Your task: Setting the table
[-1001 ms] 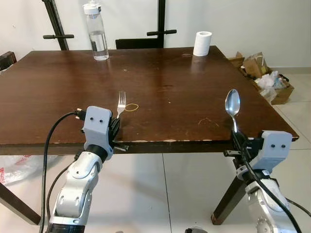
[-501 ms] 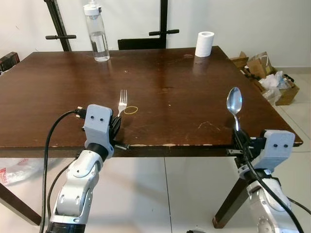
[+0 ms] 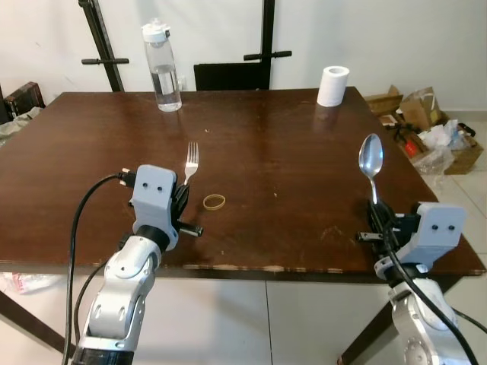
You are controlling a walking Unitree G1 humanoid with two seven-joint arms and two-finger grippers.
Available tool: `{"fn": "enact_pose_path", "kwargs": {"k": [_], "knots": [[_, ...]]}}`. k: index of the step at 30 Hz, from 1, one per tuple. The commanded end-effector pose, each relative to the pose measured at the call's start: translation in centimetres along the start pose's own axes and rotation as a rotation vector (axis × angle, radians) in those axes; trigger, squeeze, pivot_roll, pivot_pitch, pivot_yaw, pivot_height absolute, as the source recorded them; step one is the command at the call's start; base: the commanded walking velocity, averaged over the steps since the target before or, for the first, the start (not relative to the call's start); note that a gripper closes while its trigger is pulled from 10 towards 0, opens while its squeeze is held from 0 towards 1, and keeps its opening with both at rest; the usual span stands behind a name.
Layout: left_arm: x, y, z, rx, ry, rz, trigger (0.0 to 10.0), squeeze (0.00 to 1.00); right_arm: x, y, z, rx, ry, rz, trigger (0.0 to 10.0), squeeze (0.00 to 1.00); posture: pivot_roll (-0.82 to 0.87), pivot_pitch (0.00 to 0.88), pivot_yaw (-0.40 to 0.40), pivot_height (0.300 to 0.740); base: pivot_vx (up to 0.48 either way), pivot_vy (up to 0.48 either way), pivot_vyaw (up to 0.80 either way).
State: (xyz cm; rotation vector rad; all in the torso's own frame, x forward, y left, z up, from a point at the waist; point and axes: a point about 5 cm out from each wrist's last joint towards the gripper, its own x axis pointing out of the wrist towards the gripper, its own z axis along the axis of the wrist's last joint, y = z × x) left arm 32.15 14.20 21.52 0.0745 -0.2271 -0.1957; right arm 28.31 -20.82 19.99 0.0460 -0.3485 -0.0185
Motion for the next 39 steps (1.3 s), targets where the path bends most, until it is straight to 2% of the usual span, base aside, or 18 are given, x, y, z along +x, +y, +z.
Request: {"fn": "enact_pose_path", "kwargs": {"k": [1, 19, 39], "knots": [[-0.23, 0.16, -0.62, -0.003, 0.027, 0.007, 10.0, 0.0, -0.12, -0.23, -0.06, 0.001, -0.004, -0.014, 10.0, 0.0, -0.01, 0.108, 0.102, 0.732, 0.0, 0.0, 0.0], [-0.17, 0.21, -0.69, -0.012, 0.031, 0.01, 10.0, 0.0, 0.01, -0.54, -0.29, -0.012, 0.009, -0.05, 10.0, 0.0, -0.01, 0.109, 0.104, 0.74, 0.0, 0.0, 0.0], [-0.12, 0.24, -0.75, -0.02, 0.038, 0.013, 10.0, 0.0, -0.03, -0.39, -0.47, -0.011, 0.019, -0.039, 10.0, 0.0, -0.01, 0.108, 0.104, 0.74, -0.412, 0.0, 0.0]]}}
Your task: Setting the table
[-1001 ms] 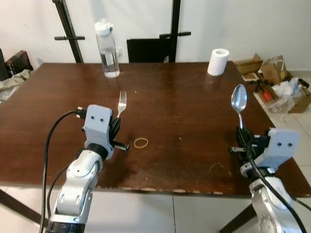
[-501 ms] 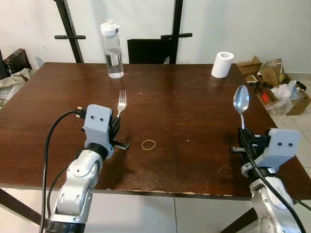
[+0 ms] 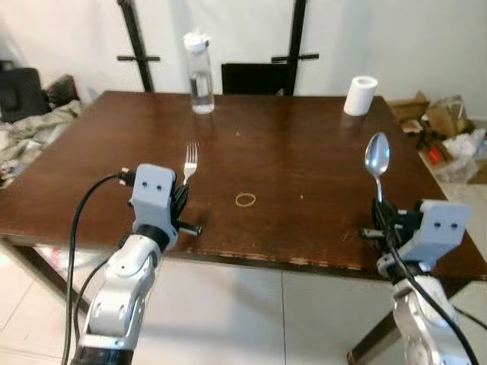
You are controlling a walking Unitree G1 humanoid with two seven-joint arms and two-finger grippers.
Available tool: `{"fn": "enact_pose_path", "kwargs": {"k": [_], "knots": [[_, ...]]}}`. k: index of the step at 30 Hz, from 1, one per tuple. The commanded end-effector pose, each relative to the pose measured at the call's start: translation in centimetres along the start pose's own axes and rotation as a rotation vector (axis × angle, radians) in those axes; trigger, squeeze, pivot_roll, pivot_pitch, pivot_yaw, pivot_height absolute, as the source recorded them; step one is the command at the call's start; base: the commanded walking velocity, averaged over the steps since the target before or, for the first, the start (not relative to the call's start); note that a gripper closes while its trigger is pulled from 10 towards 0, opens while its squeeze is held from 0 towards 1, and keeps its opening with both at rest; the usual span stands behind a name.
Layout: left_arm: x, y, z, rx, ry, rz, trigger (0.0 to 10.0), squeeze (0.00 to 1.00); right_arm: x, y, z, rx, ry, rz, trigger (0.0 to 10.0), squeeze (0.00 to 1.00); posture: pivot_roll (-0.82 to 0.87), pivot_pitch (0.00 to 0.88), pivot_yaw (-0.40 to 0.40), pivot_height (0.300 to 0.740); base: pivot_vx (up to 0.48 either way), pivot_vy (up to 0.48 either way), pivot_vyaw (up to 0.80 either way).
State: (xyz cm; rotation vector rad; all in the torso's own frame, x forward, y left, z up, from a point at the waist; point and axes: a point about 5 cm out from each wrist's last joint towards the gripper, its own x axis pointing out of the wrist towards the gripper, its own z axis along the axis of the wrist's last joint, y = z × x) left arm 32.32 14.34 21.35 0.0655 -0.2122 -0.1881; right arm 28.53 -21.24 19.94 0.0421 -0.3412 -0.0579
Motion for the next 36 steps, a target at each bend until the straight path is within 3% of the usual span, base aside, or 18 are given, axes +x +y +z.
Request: {"fn": "enact_pose_path", "kwargs": {"k": [1, 30, 36], "knots": [[-0.2, 0.09, -0.53, -0.01, 0.023, 0.005, 10.0, 0.0, -0.23, 0.01, -0.36, -0.001, 0.013, -0.001, 10.0, 0.0, -0.01, 0.109, 0.103, 0.74, -0.398, 0.0, 0.0], [-0.04, 0.11, -0.42, -0.011, 0.018, 0.002, 10.0, 0.0, -0.12, 0.14, -0.4, -0.002, 0.014, 0.01, 10.0, 0.0, -0.01, 0.1, 0.105, 0.74, -0.369, 0.0, 0.0], [0.04, 0.16, -0.53, -0.004, 0.033, 0.007, 10.0, 0.0, -0.09, 0.17, -0.44, -0.003, 0.013, 0.011, 10.0, 0.0, -0.02, 0.095, 0.107, 0.74, -0.05, 0.0, 0.0]]}}
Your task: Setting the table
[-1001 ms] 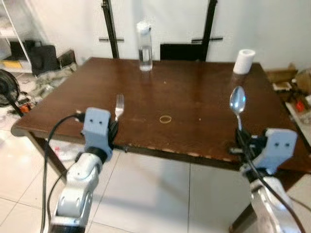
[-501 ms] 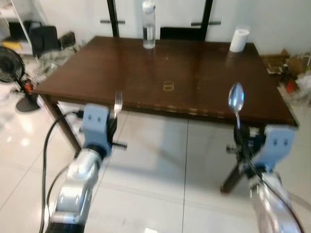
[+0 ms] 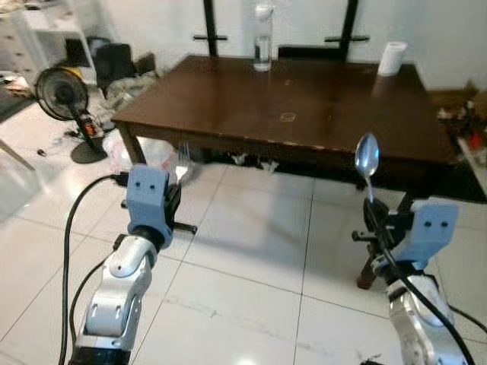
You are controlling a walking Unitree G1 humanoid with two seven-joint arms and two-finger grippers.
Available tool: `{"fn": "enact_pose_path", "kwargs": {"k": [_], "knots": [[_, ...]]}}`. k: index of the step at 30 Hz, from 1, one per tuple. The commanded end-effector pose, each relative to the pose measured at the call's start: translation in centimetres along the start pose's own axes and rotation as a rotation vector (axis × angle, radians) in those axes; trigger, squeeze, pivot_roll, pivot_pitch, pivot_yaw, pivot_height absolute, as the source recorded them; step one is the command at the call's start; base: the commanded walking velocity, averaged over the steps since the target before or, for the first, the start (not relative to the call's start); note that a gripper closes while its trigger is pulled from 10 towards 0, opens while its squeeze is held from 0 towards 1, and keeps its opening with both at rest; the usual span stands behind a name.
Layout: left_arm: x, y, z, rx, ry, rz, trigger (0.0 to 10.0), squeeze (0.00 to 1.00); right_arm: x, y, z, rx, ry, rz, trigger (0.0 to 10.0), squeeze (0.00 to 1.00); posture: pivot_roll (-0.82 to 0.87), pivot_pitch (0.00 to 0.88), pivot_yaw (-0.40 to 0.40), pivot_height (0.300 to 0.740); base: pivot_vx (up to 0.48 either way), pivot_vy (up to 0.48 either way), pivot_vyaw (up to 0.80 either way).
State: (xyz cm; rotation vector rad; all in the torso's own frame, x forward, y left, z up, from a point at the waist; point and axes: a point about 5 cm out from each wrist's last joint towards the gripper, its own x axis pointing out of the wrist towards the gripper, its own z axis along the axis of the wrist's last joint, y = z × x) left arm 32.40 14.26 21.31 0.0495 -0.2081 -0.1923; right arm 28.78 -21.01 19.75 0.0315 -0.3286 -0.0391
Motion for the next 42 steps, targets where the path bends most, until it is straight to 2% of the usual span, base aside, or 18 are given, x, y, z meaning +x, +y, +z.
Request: {"fn": "enact_pose_path", "kwargs": {"k": [1, 18, 42], "knots": [[-0.05, 0.23, -0.47, 0.012, 0.031, 0.01, 10.0, 0.0, -0.25, -0.05, -0.18, 0.004, 0.001, -0.009, 10.0, 0.0, -0.02, 0.095, 0.107, 0.74, 0.0, 0.0, 0.0], [0.14, 0.6, -0.48, 0.007, 0.036, 0.041, 10.0, 0.0, -0.38, 0.18, -0.17, -0.021, 0.0, 0.016, 10.0, 0.0, -0.02, 0.1, 0.109, 0.74, 0.0, 0.0, 0.0], [0.04, 0.81, -0.55, 0.009, 0.042, 0.063, 10.0, 0.0, -0.47, 0.46, -0.21, -0.035, 0.004, 0.032, 10.0, 0.0, -0.01, 0.108, 0.107, 0.74, 0.0, 0.0, 0.76]]}}
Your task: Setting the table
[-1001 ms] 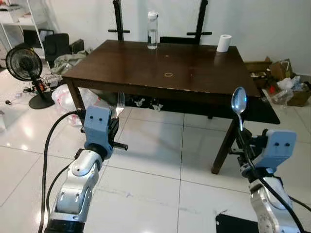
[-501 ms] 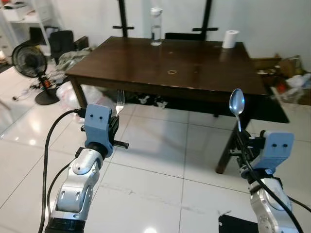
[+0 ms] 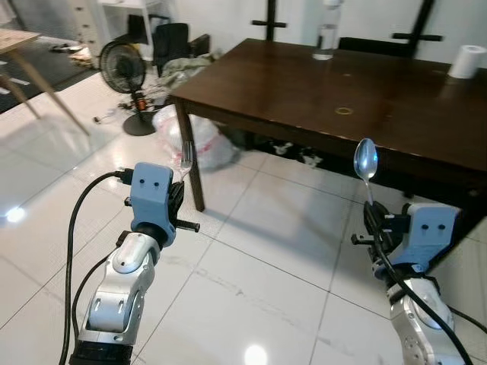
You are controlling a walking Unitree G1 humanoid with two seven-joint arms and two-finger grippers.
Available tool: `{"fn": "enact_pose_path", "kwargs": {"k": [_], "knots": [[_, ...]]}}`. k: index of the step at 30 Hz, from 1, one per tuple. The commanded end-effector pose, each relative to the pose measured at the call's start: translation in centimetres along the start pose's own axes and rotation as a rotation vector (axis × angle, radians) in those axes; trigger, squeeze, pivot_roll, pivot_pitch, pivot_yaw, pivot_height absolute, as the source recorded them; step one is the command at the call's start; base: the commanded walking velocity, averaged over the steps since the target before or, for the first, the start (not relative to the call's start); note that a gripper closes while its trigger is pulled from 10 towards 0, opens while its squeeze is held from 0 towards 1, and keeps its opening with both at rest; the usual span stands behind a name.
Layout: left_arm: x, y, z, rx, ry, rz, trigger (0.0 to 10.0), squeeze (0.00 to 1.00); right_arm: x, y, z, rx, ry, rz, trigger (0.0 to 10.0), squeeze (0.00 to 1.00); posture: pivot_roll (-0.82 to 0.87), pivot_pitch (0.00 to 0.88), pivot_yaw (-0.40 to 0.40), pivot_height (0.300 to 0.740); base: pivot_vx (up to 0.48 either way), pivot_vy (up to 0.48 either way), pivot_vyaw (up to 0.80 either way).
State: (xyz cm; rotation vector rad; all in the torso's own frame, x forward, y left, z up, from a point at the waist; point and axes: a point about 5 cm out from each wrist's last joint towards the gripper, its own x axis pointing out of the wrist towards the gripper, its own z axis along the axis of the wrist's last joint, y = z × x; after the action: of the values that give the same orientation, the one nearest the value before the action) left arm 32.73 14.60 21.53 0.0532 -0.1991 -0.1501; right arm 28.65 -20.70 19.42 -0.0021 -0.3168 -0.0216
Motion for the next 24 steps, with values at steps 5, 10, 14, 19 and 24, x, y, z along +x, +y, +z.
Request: {"fn": "enact_pose_path", "kwargs": {"k": [5, 10, 14, 19, 24], "knots": [[-0.23, 0.36, -0.73, 0.001, 0.034, 0.027, 10.0, 0.0, -0.24, 0.14, 0.08, -0.006, -0.007, 0.012, 10.0, 0.0, -0.02, 0.11, 0.102, 0.74, 0.0, 0.0, 0.78], [-0.24, 0.35, -0.77, -0.001, 0.035, 0.032, 10.0, 0.0, -0.23, 0.06, 0.09, -0.006, -0.006, 0.011, 10.0, 0.0, -0.02, 0.11, 0.101, 0.74, 0.0, 0.0, 0.78], [-0.25, 0.36, -0.79, -0.001, 0.036, 0.034, 10.0, 0.0, -0.23, 0.05, 0.1, -0.006, -0.006, 0.011, 10.0, 0.0, -0.02, 0.111, 0.1, 0.74, 0.0, 0.0, 0.78], [-0.26, 0.37, -0.8, 0.0, 0.036, 0.038, 10.0, 0.0, -0.24, 0.04, 0.1, -0.006, -0.005, 0.011, 10.0, 0.0, -0.02, 0.112, 0.101, 0.74, 0.0, 0.0, 0.78], [-0.21, 0.49, -0.83, 0.004, 0.037, 0.051, 10.0, 0.0, -0.22, 0.02, 0.11, -0.006, -0.005, 0.01, 10.0, 0.0, -0.02, 0.113, 0.098, 0.74, 0.0, 0.0, 0.78]]}}
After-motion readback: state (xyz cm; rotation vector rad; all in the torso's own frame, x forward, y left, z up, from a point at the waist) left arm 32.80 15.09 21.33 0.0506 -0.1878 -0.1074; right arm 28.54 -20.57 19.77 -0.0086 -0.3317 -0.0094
